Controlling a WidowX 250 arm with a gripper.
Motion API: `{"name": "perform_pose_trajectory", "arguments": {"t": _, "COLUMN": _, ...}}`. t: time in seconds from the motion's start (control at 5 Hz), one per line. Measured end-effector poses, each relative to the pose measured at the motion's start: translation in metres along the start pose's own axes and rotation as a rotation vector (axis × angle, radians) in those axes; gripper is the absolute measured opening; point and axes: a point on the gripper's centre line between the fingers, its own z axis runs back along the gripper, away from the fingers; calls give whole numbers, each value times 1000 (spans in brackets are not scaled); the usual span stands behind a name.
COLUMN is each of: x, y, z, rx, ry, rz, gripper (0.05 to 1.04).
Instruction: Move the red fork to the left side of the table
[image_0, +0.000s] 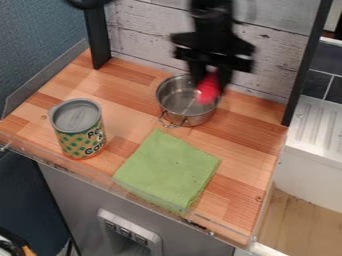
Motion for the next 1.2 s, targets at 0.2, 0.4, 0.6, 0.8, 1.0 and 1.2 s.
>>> {"name": "perform_pose_trajectory", "arguments": {"t": 0.2, "x": -14, "y": 42, "z": 1, "rx": 40, "ry": 30, "rz": 17, "gripper": 432}}
{"name": "perform_pose_trajectory", "arguments": {"t": 0.4, "x": -24, "y": 99, "z": -1, "rx": 100, "ry": 47, "rz": 40, "gripper": 432}}
{"name": "perform_pose_trajectory", "arguments": {"t": 0.6, "x": -27, "y": 140, "z": -13, "rx": 139, "ry": 80, "rz": 11, "gripper": 432}}
{"name": "perform_pose_trajectory", "arguments": {"t": 0.8, "x": -34, "y": 194, "z": -18, "rx": 168, "ry": 102, "rz": -2, "gripper": 432}}
{"name": "perform_pose_trajectory", "arguments": {"t": 1.0, "x": -42, "y": 222, "z": -37, "rx": 177, "ry": 146, "rz": 25, "gripper": 432}}
{"name": "perform_pose_trajectory", "arguments": {"t": 1.2, "x": -45, "y": 232, "z": -50, "rx": 171, "ry": 181, "rz": 37, "gripper": 432}}
